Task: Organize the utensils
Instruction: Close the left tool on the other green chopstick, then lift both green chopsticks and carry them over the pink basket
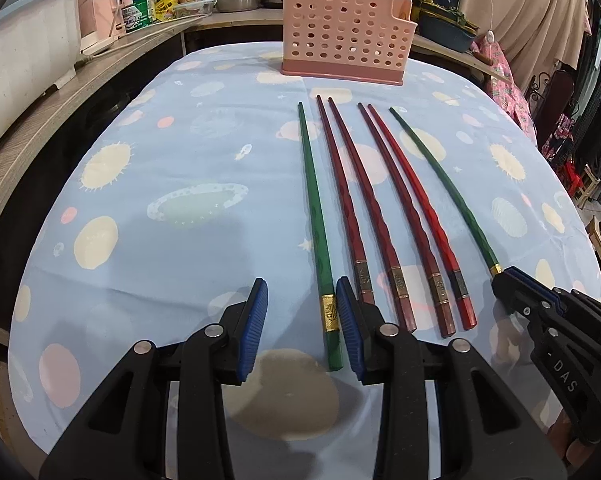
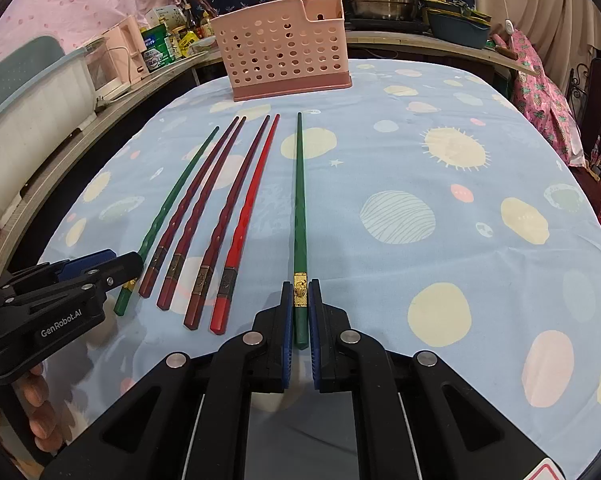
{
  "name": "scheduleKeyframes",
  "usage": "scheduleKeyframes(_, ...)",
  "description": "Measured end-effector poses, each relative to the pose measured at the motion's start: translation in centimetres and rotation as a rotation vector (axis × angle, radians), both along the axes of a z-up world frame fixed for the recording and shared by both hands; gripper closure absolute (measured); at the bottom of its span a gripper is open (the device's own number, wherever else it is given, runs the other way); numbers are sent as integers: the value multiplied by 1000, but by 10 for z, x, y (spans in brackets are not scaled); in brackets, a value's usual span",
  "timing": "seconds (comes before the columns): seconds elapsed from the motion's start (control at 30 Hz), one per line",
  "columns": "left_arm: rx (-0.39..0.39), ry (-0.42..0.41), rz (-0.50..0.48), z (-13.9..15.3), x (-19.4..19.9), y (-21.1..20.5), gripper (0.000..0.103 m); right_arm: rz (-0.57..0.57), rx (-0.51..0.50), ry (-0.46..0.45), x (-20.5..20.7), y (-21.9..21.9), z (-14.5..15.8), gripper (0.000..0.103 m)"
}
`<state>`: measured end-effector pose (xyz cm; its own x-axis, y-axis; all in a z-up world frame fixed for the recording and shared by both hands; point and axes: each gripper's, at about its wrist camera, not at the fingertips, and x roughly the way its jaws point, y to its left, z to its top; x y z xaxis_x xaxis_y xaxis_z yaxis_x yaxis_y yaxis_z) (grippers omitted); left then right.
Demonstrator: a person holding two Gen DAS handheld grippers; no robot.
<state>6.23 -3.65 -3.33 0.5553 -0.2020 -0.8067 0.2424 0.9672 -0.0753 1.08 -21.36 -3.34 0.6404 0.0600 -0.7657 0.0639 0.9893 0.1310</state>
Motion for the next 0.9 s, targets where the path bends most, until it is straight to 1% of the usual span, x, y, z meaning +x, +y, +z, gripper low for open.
scheduleKeyframes(0.23,-11,0,3,0,-1,1,70,0,0,-1,0,0,0,96)
scheduleKeyframes(0.27,-16,2,3,0,-1,2,72,0,-1,-1,0,0,0,96)
scheduleKeyframes(0.3,-21,4,1,0,-2,3,79,0,0,-1,0,0,0,96)
scheduleKeyframes(0.37,-28,10,-2,0,-1,4,87,1,-1,-1,0,0,0,96)
scheduleKeyframes(0.4,-31,12,-5,0,-1,4,96,1,-1,-1,0,0,0,96)
scheduleKeyframes(0.67,-45,24,-7,3,-1,6,96,5,3,-10,-2,0,6,96)
scheduleKeyframes(0.9,-72,-1,1,27,1,12,96,14,11,-62,-3,-2,32,96)
